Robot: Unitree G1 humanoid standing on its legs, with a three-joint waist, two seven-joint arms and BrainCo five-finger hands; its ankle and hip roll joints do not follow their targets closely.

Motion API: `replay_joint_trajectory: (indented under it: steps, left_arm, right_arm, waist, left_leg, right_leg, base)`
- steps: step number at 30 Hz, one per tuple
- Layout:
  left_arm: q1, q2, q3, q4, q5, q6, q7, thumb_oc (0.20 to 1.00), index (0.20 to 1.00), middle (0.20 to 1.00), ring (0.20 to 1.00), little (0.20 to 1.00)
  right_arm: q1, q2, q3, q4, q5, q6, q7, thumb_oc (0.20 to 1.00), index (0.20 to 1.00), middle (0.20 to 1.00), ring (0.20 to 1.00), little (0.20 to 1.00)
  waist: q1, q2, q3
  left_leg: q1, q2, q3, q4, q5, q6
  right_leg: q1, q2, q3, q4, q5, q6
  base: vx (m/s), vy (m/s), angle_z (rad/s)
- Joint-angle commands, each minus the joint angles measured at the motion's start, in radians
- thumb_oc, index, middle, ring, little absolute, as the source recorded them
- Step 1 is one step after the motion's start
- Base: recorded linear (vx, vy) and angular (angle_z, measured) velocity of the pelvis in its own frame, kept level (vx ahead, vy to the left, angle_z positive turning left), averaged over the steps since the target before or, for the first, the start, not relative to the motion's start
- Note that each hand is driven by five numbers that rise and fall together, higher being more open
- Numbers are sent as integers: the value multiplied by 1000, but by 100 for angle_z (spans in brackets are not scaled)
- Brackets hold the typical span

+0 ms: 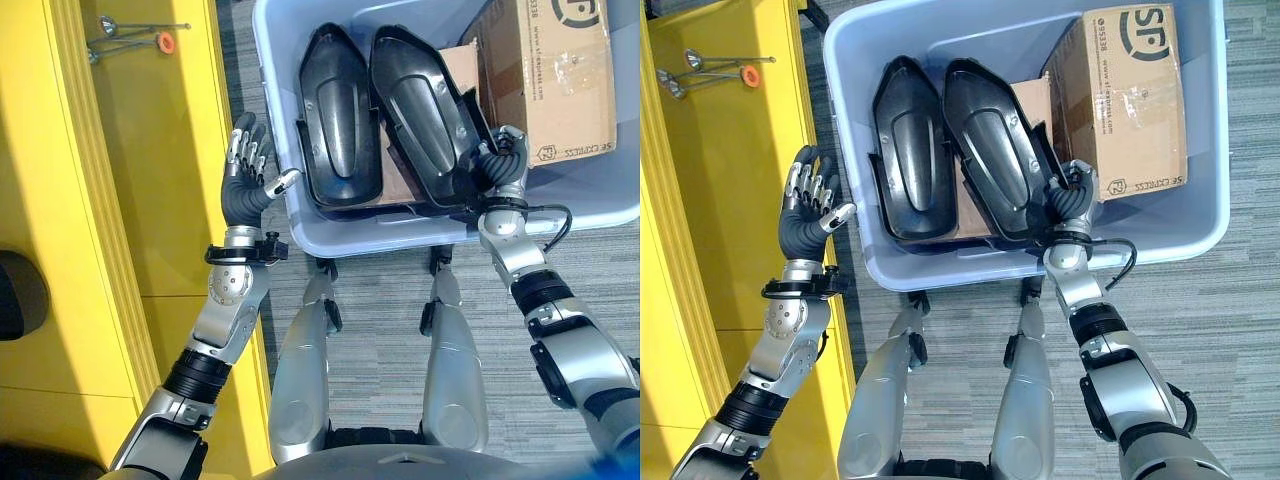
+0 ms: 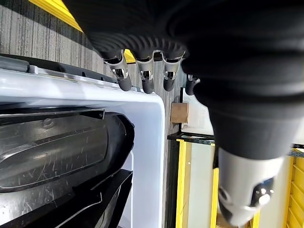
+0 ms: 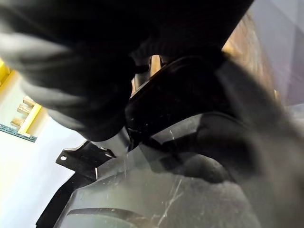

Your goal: Move parts from the plastic box to the shelf.

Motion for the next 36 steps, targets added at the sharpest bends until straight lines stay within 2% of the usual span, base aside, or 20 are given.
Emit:
replay_joint_trajectory:
  steps: [1, 14, 15, 25, 28, 36]
  left_arm:
    - [7, 52, 23, -83, 10, -70, 22, 1000, 1000, 1000, 1000, 1000]
    - [13, 55, 27, -76, 10, -67, 19, 1000, 1000, 1000, 1000, 1000]
    - [13, 55, 29, -76, 12, -67, 20, 1000, 1000, 1000, 1000, 1000]
    - [27, 45, 61, -73, 24, -56, 20, 1000, 1000, 1000, 1000, 1000]
    - [48, 49, 67, -85, 26, -48, 14, 1000, 1000, 1000, 1000, 1000]
    - [104, 66, 86, -99, -3, -31, -24, 1000, 1000, 1000, 1000, 1000]
  right_arm:
    - [-1, -6, 17, -2, -26, -15, 2, 200, 200, 200, 200, 200]
    - [34, -9, -17, -48, 19, -41, 3, 200, 200, 200, 200, 200]
    - [46, -10, -23, -74, 24, -48, 1, 200, 200, 200, 200, 200]
    - [241, -6, -94, -432, 82, -130, 76, 200, 200, 200, 200, 200]
    - [309, 9, -133, -553, 147, -173, 103, 200, 200, 200, 200, 200]
    - [389, 23, -182, -750, 254, -219, 162, 200, 200, 200, 200, 200]
  waist:
    - [20, -2, -8]
    - [14, -6, -9]
    - [9, -9, -3]
    - [-26, -35, -26]
    - [-34, -46, -44]
    - [-40, -68, -94]
  left_leg:
    - [-28, 41, -54, 122, -102, -62]
    - [-24, 43, -52, 125, -106, -60]
    - [-34, 43, -43, 127, -83, -51]
    - [-3, 44, -42, 111, -79, -52]
    - [23, 46, -47, 97, -74, -54]
    - [98, 57, -51, 70, -67, -59]
  right_leg:
    - [28, -38, 0, 141, -123, 30]
    - [30, -34, 3, 143, -126, 28]
    - [21, -36, 0, 142, -107, 22]
    - [49, -32, 0, 132, -101, 25]
    - [71, -28, -1, 126, -100, 26]
    - [136, -20, -2, 115, -104, 27]
  base:
    - [0, 0, 0]
    - [-6, -1, 0]
    - [-80, -7, 0]
    - [-8, -1, 0]
    - [0, 0, 0]
    - [13, -3, -1]
